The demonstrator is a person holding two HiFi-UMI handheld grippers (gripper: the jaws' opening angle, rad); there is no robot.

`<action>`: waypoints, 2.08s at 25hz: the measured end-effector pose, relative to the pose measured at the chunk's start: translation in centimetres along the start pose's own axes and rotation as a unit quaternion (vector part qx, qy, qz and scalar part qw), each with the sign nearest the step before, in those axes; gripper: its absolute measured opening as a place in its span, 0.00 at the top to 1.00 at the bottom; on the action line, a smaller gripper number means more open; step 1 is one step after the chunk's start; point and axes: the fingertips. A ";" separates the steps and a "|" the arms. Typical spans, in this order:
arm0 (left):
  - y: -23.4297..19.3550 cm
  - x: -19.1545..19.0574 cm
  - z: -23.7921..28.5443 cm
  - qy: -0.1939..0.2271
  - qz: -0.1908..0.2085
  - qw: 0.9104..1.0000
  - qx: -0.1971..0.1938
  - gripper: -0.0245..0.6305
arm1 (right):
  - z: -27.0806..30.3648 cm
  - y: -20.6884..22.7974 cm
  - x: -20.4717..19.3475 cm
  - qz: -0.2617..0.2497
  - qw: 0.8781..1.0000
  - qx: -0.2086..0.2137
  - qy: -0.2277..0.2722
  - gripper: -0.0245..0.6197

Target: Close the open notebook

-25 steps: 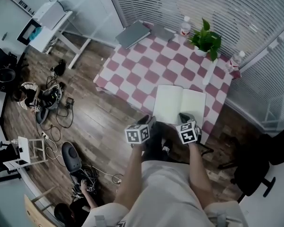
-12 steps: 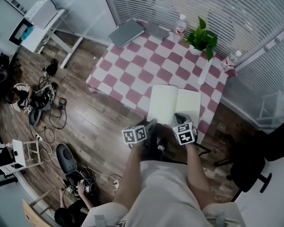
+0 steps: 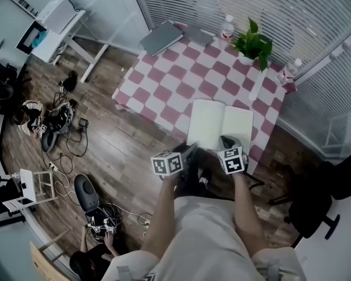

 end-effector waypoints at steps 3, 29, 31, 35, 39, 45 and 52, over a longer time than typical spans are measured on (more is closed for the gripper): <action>1.3 0.6 -0.5 0.003 0.015 1.000 -0.014 0.63 | -0.7 -0.7 0.2 -0.023 1.000 0.013 0.011 0.96; 14.6 1.4 -0.1 -0.008 0.130 0.977 -0.168 0.63 | -7.4 -4.3 6.0 0.018 0.981 0.101 0.168 0.96; 15.0 1.2 0.2 -0.011 0.133 0.976 -0.169 0.63 | -7.8 -4.0 6.0 0.015 0.980 0.099 0.171 0.96; 15.6 0.8 0.3 -0.017 0.132 0.975 -0.176 0.63 | -8.4 -3.9 5.9 0.019 0.980 0.097 0.174 0.96; 16.6 0.5 1.0 -0.018 0.130 0.974 -0.184 0.63 | -9.1 -2.9 5.7 0.023 0.980 0.094 0.176 0.96; 18.0 -0.4 2.2 -0.032 0.134 0.970 -0.200 0.63 | -10.1 -1.2 4.9 0.042 0.979 0.073 0.183 0.96; 20.0 -2.0 4.1 -0.059 0.140 0.965 -0.215 0.63 | -11.3 1.2 3.2 0.072 0.979 0.057 0.183 0.96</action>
Point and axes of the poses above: the fingertips, and each gripper's own axes: z forward along the fingers, y to its right, x out of its top, and after that the axes turned 7 degrees about y, right-handed
